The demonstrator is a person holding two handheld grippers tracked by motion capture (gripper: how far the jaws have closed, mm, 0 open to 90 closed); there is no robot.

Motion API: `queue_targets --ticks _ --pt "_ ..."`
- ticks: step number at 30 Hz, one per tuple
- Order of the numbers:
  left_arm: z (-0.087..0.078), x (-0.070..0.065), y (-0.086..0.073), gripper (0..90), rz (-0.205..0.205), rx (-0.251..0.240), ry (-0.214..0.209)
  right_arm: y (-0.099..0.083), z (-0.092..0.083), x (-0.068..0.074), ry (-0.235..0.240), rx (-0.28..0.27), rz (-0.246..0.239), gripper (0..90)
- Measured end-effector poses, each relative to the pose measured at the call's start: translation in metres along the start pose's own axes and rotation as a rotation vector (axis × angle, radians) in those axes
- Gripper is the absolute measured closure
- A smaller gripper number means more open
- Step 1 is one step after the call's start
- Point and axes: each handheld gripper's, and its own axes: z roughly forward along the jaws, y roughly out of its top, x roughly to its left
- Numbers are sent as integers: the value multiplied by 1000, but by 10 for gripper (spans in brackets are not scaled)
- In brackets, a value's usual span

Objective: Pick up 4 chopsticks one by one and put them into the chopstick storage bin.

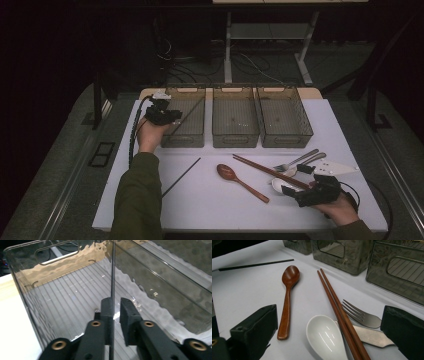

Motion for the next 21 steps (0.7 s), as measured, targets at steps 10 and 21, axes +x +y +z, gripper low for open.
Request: queue_targets --ticks 10,21 --pt "-12 -9 3 631 17 -12 -3 0 -1 0 -5 -1 6 14" --pt "-36 -28 -10 472 1 -44 -74 0 0 0 -8 -2 7 14"
